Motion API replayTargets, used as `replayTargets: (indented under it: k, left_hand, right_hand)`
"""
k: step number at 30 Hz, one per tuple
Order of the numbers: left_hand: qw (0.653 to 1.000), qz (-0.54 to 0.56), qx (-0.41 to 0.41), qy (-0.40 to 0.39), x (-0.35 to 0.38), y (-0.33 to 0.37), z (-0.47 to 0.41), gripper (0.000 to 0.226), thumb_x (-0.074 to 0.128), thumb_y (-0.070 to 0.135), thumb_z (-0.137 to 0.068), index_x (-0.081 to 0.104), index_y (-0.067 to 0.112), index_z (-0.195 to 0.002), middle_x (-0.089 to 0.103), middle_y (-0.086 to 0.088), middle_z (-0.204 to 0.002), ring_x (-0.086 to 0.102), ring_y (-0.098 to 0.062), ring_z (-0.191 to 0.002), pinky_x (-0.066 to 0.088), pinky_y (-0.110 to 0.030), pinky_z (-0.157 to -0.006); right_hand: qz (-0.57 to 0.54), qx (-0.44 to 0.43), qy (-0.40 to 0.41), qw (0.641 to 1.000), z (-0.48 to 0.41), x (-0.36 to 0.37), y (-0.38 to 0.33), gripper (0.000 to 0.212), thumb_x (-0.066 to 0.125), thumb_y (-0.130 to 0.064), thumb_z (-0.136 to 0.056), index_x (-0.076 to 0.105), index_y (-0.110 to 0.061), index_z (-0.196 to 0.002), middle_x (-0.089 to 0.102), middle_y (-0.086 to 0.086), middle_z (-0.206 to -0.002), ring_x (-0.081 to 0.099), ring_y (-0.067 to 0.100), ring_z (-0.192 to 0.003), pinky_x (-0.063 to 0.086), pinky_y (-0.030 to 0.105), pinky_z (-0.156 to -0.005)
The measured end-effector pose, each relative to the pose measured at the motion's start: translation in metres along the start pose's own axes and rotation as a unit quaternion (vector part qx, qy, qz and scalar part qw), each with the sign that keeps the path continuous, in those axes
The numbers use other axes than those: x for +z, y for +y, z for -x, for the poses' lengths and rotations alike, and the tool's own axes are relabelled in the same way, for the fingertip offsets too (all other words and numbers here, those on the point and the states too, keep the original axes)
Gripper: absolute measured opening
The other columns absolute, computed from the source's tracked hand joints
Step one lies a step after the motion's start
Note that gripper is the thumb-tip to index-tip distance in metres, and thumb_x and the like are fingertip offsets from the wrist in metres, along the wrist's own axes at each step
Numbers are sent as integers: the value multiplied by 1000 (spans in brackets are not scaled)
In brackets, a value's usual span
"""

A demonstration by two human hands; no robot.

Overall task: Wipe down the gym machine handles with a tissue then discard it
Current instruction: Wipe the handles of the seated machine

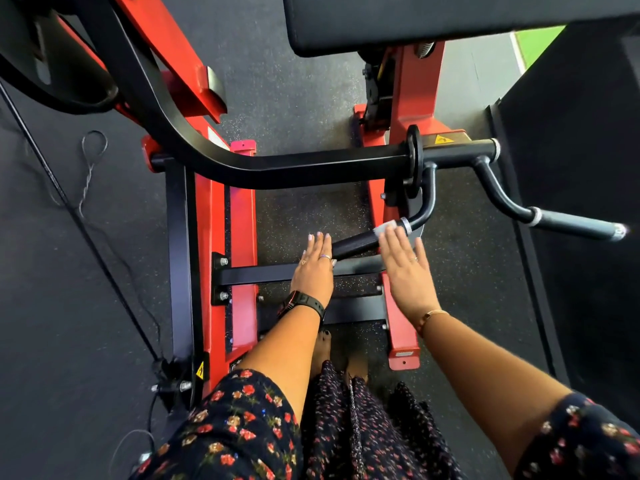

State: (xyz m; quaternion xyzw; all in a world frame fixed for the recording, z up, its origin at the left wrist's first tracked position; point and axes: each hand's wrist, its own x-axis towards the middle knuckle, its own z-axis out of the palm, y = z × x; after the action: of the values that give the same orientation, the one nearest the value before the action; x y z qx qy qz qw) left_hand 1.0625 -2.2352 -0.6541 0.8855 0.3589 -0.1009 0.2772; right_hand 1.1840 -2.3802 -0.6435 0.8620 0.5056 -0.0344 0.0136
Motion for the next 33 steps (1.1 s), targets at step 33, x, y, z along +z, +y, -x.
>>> replayTargets:
  k: [33]
  left_hand:
    - [998, -53, 13, 8, 3, 9, -1, 59, 30, 1, -104, 6, 17, -155, 6, 1, -163, -4, -21, -150, 17, -32, -117]
  right_hand:
    - [-56, -28, -21, 998, -39, -18, 5, 69, 50, 12, -79, 35, -3, -145, 33, 16, -152, 21, 32, -144, 7, 49, -116]
